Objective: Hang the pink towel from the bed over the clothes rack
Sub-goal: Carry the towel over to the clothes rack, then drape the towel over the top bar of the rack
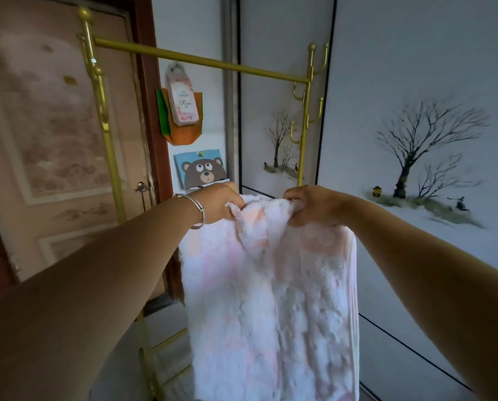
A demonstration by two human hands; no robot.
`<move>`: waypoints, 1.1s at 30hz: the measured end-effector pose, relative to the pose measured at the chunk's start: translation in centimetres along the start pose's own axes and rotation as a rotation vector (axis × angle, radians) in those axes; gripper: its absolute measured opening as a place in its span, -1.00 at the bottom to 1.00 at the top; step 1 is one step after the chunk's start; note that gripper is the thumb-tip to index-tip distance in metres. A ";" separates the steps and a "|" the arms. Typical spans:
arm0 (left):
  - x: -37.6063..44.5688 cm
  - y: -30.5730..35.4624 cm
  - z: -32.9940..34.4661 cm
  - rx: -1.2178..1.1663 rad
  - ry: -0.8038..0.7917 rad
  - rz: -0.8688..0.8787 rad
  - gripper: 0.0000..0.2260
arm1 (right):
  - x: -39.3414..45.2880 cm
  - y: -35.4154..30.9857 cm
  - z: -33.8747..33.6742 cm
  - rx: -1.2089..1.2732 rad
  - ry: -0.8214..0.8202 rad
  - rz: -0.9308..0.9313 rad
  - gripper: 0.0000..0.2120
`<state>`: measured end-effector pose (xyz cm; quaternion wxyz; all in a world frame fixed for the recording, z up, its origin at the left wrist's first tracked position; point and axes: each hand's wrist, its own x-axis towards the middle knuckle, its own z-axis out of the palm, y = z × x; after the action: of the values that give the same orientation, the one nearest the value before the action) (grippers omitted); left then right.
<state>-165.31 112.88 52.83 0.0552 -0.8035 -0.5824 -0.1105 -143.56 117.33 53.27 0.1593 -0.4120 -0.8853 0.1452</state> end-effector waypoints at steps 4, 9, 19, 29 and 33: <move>5.5 -0.8 0.6 0.003 -0.025 0.030 -0.83 | 3.8 4.0 -0.8 0.038 -0.014 0.008 -0.85; 10.9 -2.2 1.2 -0.002 0.120 -0.022 -0.88 | 9.1 7.8 -2.9 0.068 -0.001 -0.040 -0.85; 20.3 -2.2 0.1 0.092 0.273 -0.195 -0.79 | 18.6 13.9 -7.9 0.193 -0.065 -0.232 -0.66; 26.1 -4.9 -2.3 0.066 0.440 -0.341 -0.74 | 28.2 15.8 -10.8 0.088 0.064 -0.364 -0.57; 27.8 -6.8 -3.1 -0.032 0.543 -0.285 -0.79 | 31.6 15.0 -10.4 0.186 0.071 -0.366 -0.58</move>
<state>-163.87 140.06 62.25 0.1801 -0.6556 -0.6513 -0.3369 -148.43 152.42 62.01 0.2515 -0.2324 -0.9220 0.1804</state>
